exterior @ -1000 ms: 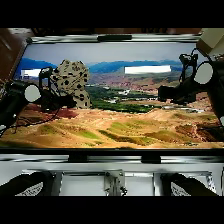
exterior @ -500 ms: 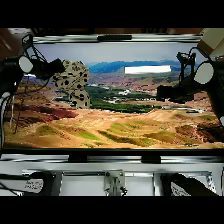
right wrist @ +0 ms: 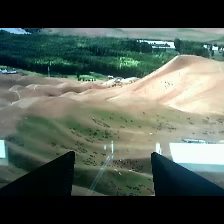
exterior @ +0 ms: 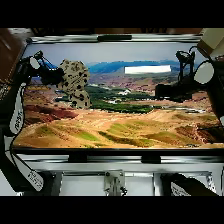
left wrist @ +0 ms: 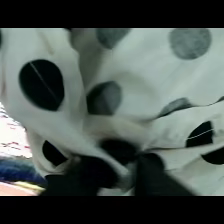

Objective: Fold the shirts.

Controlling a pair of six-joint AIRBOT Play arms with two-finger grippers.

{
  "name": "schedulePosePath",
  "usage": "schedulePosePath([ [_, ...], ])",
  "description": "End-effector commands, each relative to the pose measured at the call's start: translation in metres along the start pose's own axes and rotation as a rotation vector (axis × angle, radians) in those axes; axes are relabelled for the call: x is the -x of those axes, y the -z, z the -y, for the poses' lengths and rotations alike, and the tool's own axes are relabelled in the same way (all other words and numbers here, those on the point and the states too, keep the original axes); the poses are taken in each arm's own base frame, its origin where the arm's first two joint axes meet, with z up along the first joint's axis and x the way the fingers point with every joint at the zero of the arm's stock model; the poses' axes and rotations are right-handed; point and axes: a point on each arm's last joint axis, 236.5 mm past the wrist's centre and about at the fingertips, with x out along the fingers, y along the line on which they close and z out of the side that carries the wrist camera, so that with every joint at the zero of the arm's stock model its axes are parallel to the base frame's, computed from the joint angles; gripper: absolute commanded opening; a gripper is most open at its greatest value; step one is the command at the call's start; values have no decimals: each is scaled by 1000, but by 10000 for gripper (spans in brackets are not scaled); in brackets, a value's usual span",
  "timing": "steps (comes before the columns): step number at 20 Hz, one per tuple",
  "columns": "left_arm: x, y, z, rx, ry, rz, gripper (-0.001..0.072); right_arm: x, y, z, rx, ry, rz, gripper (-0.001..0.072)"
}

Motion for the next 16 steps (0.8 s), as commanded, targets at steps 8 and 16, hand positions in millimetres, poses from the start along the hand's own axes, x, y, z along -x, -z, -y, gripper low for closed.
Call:
schedulePosePath([
  [8,281,-16,145,-460,248,396,49,63,-7,-8,72,-16,136,591],
  [16,386,185,250,-678,551,303,49,340,21,0,40,-28,916,591],
])
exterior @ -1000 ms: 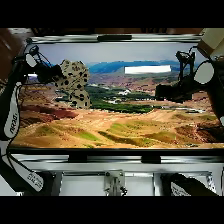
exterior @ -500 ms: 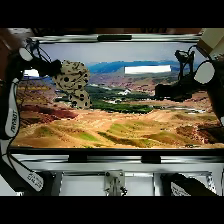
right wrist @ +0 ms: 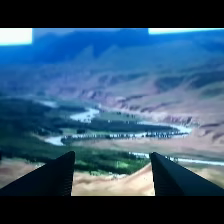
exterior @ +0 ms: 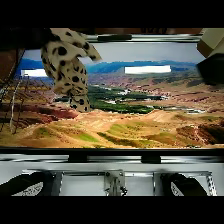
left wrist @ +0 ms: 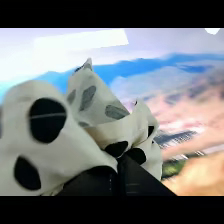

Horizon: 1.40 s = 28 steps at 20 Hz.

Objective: Fold the shirts.

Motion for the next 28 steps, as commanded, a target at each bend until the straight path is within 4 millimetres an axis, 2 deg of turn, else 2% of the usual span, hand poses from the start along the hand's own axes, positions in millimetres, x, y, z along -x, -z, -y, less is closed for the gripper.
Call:
schedulePosePath([
  [1,-7,70,80,-23,160,-148,49,97,-19,6,-47,-2,224,591],
  [2,-26,103,98,-16,194,-225,49,108,-7,8,-50,2,204,591],
  [4,-63,166,133,18,246,-333,50,113,23,12,-53,20,103,591],
  [6,-93,225,166,39,285,-404,50,108,49,16,-55,39,-13,591],
  [8,-113,270,190,14,306,-469,61,95,58,17,-65,47,-57,591],
  [9,-120,284,193,-12,308,-500,207,86,61,18,-72,50,-67,591],
  [10,-123,289,188,-17,291,-524,486,75,65,18,-78,53,-83,591],
  [11,-123,287,174,-25,258,-544,664,61,71,19,-82,58,-112,591],
  [12,-118,282,149,-42,198,-581,666,48,83,20,-81,66,-161,591],
  [13,-110,275,112,-65,102,-629,666,32,97,22,-80,77,-223,591],
  [15,-82,253,20,-84,-148,-696,667,-1,127,25,-62,94,-355,591],
  [17,-51,233,-65,-25,-371,-692,665,-36,164,25,-37,87,-503,591],
  [19,-33,236,-118,116,-456,-700,666,-70,203,8,-28,4,-641,591],
  [22,-28,283,-160,335,-433,-781,667,-115,247,-37,-96,-193,-774,592],
  [25,-37,323,-182,522,-414,-765,666,-152,261,-74,-191,-345,-824,592],
  [28,-51,356,-191,601,-412,-749,666,-177,273,-93,-271,-418,-881,592],
])
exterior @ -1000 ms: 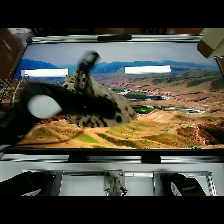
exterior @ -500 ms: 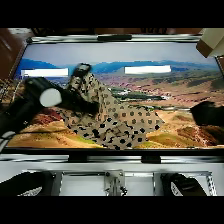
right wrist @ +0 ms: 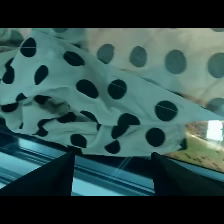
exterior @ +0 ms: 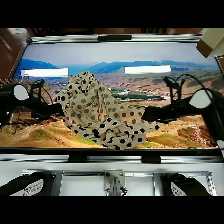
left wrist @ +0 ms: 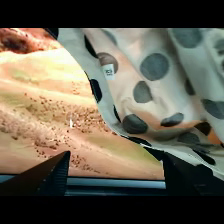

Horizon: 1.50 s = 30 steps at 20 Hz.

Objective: Fold the shirts.

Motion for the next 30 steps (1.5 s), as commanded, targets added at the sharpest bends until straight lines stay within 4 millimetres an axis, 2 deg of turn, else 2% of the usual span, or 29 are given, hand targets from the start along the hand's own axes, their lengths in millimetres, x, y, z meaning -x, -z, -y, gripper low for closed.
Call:
schedulePosePath([
  [1,-40,7,-13,116,59,-16,666,-43,-10,-17,-64,-148,-68,592],
  [3,-59,6,-11,144,77,-34,665,-58,-7,-11,-88,-148,-119,592],
  [5,-74,-3,-9,168,92,-22,664,-70,-3,-11,-92,-147,-157,593],
  [8,-93,-10,-5,208,117,-27,655,-90,6,-25,-52,-144,-197,595],
  [9,-99,-8,-6,215,117,-40,655,-98,8,-30,-36,-143,-204,640],
  [11,-107,-6,-7,223,114,-58,633,-113,10,-38,-27,-141,-211,668],
  [12,-108,-7,-7,224,113,-56,524,-120,10,-43,-36,-148,-211,668],
  [13,-108,-9,-8,225,114,-47,489,-127,9,-48,-46,-158,-209,667],
  [14,-108,-11,-8,226,114,-38,485,-135,8,-53,-55,-169,-204,667],
  [15,-108,-12,-8,226,115,-34,378,-142,7,-57,-66,-180,-201,667],
  [16,-108,-12,-8,226,115,-34,307,-149,7,-61,-83,-188,-201,668],
  [17,-108,-12,-8,225,115,-34,293,-156,7,-66,-97,-200,-206,667],
  [18,-108,-12,-7,222,115,-34,171,-164,9,-70,-108,-209,-210,667],
  [21,-104,-16,-6,207,119,-19,51,-177,6,-76,-156,-226,-204,661],
  [22,-100,-21,-4,180,123,-5,50,-178,3,-79,-167,-237,-190,583],
  [23,-94,-26,-2,156,128,14,50,-177,1,-81,-172,-245,-185,283],
  [24,-84,-34,1,130,136,46,50,-176,0,-82,-178,-250,-184,74],
  [27,-35,-69,23,24,172,192,50,-163,-7,-90,-87,-277,-142,58],
  [29,11,-94,50,-59,215,315,50,-140,-19,-96,-19,-298,-73,58],
  [30,38,-105,67,-93,248,378,50,-121,-28,-99,15,-313,-19,58],
])
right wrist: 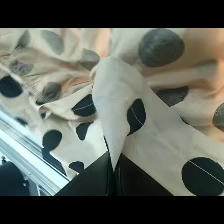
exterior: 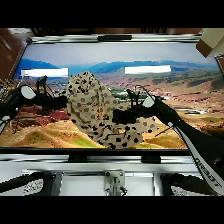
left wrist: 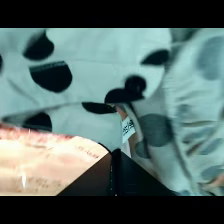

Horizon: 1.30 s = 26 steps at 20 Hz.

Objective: Fold the shirts.

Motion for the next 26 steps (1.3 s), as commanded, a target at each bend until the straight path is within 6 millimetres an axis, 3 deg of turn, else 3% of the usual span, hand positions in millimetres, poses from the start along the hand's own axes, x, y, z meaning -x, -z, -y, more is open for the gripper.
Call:
schedulePosePath([
  [1,67,-54,69,-146,119,201,50,47,-20,-26,134,-42,137,58],
  [3,122,-83,131,-201,249,329,50,102,-40,-47,215,-65,301,57],
  [4,152,-94,165,-222,332,389,50,139,-52,-61,269,-75,410,57],
  [6,226,-108,233,-257,526,533,50,228,-73,-99,374,-89,672,57],
  [8,304,-108,292,-270,735,665,50,330,-73,-145,472,-108,958,57],
  [10,374,-95,334,-272,927,750,50,423,-44,-195,593,-127,1207,57],
  [11,403,-85,349,-281,1005,776,50,458,-24,-216,648,-138,1298,57],
  [13,441,-66,366,-344,1071,818,50,511,25,-254,757,-153,1434,57],
  [14,452,-58,370,-377,1083,832,49,525,45,-266,797,-160,1468,57],
  [16,453,-54,367,-396,1070,826,49,525,76,-279,860,-164,1443,57],
  [18,426,-56,351,-457,960,772,50,489,88,-269,874,-138,1278,57],
  [20,383,-61,319,-498,794,671,50,425,91,-235,773,-102,965,58],
  [23,309,-84,242,-418,508,531,50,319,108,-176,610,-125,475,57],
  [26,244,-94,177,-303,340,406,50,215,106,-149,486,-217,275,57],
])
